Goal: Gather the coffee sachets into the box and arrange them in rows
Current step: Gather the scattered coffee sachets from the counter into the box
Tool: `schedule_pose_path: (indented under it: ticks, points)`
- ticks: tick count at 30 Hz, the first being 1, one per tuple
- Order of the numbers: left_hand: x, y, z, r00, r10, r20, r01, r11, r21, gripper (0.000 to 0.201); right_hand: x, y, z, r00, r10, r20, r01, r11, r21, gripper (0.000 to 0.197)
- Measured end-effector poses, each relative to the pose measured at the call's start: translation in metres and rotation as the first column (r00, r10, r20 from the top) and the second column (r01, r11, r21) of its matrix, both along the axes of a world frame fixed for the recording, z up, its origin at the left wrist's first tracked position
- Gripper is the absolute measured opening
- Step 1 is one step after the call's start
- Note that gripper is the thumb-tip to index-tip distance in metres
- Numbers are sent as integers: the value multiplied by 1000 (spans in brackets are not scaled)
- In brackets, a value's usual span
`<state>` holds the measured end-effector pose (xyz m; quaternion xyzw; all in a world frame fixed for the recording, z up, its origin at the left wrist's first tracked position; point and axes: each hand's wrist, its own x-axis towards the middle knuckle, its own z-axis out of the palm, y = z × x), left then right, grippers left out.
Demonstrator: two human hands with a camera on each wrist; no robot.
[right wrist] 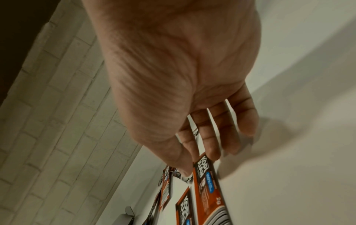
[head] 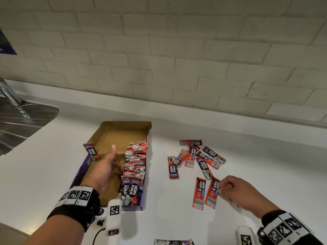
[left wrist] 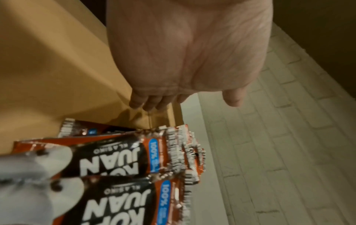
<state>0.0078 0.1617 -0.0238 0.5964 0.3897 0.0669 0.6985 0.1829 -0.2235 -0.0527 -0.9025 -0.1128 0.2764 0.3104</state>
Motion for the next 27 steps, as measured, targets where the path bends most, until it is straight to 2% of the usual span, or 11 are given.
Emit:
schedule_pose_path:
  ticks: [4, 7, 8, 10, 12, 13, 15, 19, 22, 24, 27]
  points:
    - [3, -28, 33, 990, 100, -95, -32, 838, 545, 42, 3, 4, 0, 998, -48, 45, 51, 997, -58, 16]
    - [6, -72, 55, 961, -216, -175, 274, 622, 734, 6, 8, 13, -2, 995, -66, 79, 82, 974, -213, 48]
    - [8, -88, 53, 880, -398, -260, 447, 508, 737, 5, 10, 17, -3, 994, -54, 92, 77, 961, -266, 55]
    - [9, -120, 44, 548, -671, -499, 764, 160, 624, 18, 10, 26, -4, 993, -21, 119, 60, 941, -333, 62]
    - [8, -141, 24, 196, -672, -714, 892, -181, 415, 41, 7, 32, -2, 989, 25, 143, 31, 927, -375, 52]
    - [5, -151, 14, 91, -633, -769, 889, -296, 349, 45, 6, 35, -3, 989, 46, 139, 12, 921, -390, 45]
    - [0, -163, -3, 25, -574, -819, 837, -436, 331, 35, 6, 38, -4, 991, 68, 116, -17, 918, -396, 31]
    - [-6, -175, -14, 15, -527, -850, 872, -409, 269, 27, 9, 34, -1, 989, 97, 113, -45, 918, -394, 12]
    - [2, -172, -1, -3, -555, -832, 875, -404, 267, 21, 4, 34, 9, 984, 44, 171, -11, 981, -192, 12]
    - [16, -165, 13, 111, -607, -787, 896, -282, 344, 17, -4, 39, 14, 987, 20, 158, -6, 996, -92, 11]
    - [57, -152, 29, 438, -655, -616, 838, 48, 544, 29, -20, 55, 9, 992, 46, 120, -35, 995, -91, 23]
